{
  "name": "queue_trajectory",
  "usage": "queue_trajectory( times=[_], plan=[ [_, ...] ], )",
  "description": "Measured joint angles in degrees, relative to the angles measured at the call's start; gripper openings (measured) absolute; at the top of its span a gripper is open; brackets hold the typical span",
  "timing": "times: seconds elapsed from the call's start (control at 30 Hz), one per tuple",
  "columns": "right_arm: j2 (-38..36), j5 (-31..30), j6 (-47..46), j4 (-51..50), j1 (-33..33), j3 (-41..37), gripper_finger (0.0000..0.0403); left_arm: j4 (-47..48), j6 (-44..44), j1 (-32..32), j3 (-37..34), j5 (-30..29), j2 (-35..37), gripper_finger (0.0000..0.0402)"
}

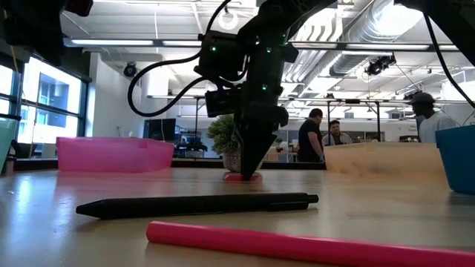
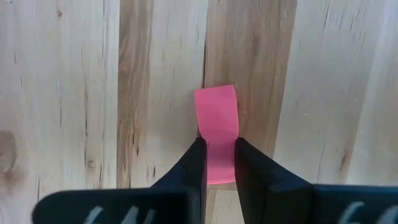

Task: Sort crayons/erasers/pens/pencils in bins
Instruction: Put the pink eraser into the red bin

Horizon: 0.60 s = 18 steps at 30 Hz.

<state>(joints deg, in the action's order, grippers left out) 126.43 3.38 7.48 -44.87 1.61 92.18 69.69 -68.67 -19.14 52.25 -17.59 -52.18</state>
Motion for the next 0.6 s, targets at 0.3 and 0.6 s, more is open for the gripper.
queue_trajectory(
  times=[0.3,0.6],
  plan=[
    [-1.5,0.2,0.0,-0.4,0.0,-0.2,0.0036,0.0,2.7,0.0,0.0,0.5,0.0,0.0129],
    [-2.5,2.7,-2.2,-1.0,0.7,-0.2,0.0035,0.0,5.9,0.0,0.0,4.1,0.0,0.0129]
  ],
)
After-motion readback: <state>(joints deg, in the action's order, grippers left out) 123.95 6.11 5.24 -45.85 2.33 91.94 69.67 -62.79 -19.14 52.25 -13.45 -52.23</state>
